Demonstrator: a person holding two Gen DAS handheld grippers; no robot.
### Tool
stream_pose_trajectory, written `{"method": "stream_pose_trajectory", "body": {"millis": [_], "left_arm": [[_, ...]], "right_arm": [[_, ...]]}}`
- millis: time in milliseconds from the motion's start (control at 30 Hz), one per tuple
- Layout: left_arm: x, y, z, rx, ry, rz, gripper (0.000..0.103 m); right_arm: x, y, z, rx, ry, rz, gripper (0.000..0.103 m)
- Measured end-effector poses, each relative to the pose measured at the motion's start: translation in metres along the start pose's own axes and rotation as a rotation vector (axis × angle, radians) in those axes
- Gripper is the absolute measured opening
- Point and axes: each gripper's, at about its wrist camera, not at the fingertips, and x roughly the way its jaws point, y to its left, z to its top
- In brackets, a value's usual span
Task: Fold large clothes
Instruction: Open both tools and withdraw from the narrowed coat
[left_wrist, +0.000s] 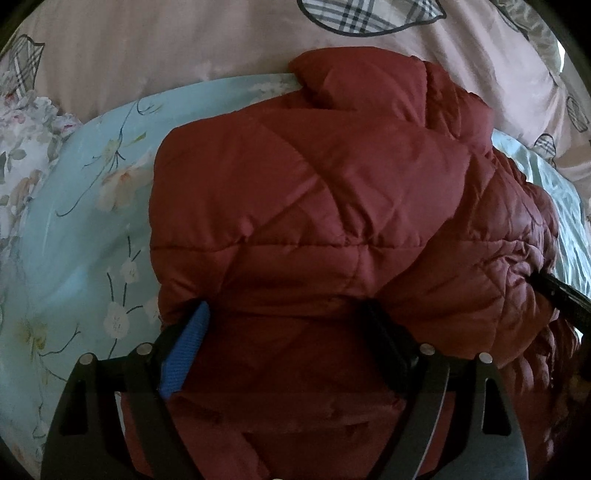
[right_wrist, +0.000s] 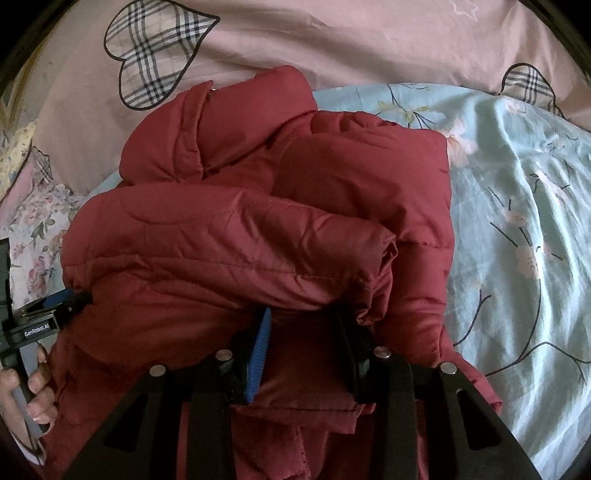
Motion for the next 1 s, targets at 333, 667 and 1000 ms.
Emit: {"method": "stream_pose_trajectory", "body": {"millis": [333, 667, 1000], "left_arm": [[-0.042, 0.021, -0.016, -0.059, -0.021, -0.028, 0.086], [-0.091, 0.042, -0.061, -0.1, -0.016, -0.06, 0.086], [-0.122, 0.041, -0.12, -0.068, 0.014, -0.047, 0.086]], "right_arm": [[-0.057, 0.001, -0.008, 0.031, 0.01, 0.086, 0.056], [-0.113, -0.007, -0.05, -0.007, 0.033, 0.109, 0.064], [-0.149, -0.019, -0.096, 0.014, 0.046, 0.094, 0.073]]}}
